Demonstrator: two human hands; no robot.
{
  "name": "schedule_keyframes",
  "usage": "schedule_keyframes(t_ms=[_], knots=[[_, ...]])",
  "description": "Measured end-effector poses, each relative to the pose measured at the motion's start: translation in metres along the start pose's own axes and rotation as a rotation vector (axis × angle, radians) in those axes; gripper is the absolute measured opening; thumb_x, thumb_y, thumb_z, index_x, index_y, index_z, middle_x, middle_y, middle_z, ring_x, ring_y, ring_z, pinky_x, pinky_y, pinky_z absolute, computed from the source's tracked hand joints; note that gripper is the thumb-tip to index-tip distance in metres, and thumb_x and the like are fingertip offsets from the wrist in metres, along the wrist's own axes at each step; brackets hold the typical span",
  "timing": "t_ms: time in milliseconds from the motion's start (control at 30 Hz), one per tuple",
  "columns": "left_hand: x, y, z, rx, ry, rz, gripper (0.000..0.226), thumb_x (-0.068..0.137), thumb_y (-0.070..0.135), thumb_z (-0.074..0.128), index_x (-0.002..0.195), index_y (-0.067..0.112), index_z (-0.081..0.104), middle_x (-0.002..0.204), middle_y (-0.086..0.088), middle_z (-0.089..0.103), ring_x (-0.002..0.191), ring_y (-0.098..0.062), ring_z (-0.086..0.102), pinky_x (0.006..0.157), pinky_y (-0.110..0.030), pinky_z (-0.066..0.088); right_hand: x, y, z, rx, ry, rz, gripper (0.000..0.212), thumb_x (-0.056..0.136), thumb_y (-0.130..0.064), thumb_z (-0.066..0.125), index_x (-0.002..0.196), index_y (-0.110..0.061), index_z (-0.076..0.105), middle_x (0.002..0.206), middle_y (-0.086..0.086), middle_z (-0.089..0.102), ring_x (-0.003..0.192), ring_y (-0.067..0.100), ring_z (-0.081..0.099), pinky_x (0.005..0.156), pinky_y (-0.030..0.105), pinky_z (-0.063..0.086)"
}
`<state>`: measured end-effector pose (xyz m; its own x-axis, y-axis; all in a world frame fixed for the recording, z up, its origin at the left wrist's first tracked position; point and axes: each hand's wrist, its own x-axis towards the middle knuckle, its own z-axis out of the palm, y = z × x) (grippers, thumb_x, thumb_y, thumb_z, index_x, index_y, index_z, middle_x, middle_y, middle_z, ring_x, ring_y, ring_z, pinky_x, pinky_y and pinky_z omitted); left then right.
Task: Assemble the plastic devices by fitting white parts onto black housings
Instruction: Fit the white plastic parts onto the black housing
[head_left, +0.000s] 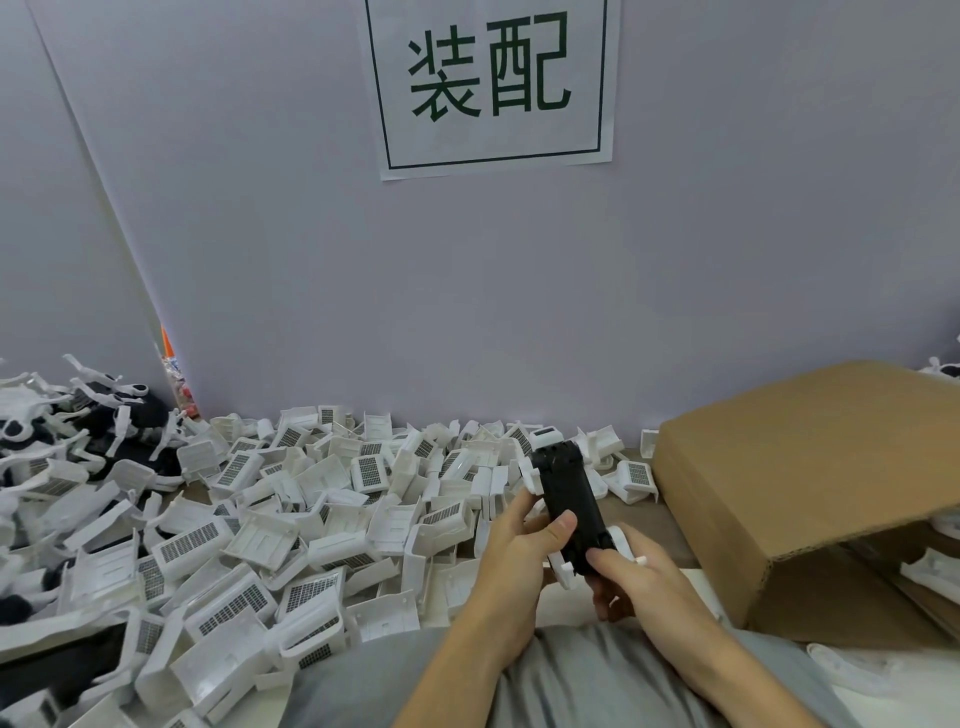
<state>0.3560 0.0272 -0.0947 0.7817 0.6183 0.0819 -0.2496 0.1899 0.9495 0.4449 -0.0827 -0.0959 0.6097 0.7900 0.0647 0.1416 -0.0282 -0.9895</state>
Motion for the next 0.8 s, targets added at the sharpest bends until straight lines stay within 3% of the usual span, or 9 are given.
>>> schedule_keyframes(t_ms=[133,300,633,800], knots=[[-0.0001,0.0,0.0006,-0.001,0.007,-0.01,0.026,0.096,0.007,0.061,0.113,0.023,0.071,0.101,-0.007,0.077,0.094,-0.022,0.072,0.09,-0.044,0.055,-0.0006,0.0001,0.0005,-0.005,0.007,-0.018,0.032,0.072,-0.033,0.056,0.085,-0.004,0.056,0.062,0.005,0.052,0.057,0.017,0.049,0.056,0.031,0.039],[-0.0006,0.001,-0.0001,0.0,0.003,-0.004,0.021,0.097,0.01,0.061,0.114,0.019,0.069,0.094,-0.002,0.077,0.086,-0.014,0.072,0.077,-0.032,0.055,-0.0013,-0.0003,0.0004,-0.039,-0.026,-0.04,0.029,0.072,-0.035,0.054,0.087,-0.01,0.057,0.062,0.003,0.057,0.058,0.016,0.054,0.061,0.031,0.04],[-0.0009,0.0009,0.0008,0.004,0.007,-0.005,0.021,0.097,0.009,0.061,0.116,0.016,0.068,0.092,-0.002,0.077,0.085,-0.013,0.073,0.071,-0.029,0.055,-0.0012,0.0005,-0.0005,-0.048,-0.027,-0.013,0.028,0.072,-0.036,0.054,0.087,-0.013,0.058,0.062,0.002,0.059,0.059,0.016,0.056,0.063,0.032,0.04],[0.0008,0.001,0.001,-0.007,0.041,0.0,0.024,0.098,0.008,0.059,0.119,0.013,0.068,0.103,-0.012,0.074,0.094,-0.027,0.07,0.087,-0.045,0.055,0.0003,0.0064,-0.0022,-0.059,-0.074,-0.038,0.014,0.097,-0.023,0.059,0.087,-0.013,0.061,0.064,0.001,0.061,0.06,0.014,0.057,0.064,0.031,0.04]])
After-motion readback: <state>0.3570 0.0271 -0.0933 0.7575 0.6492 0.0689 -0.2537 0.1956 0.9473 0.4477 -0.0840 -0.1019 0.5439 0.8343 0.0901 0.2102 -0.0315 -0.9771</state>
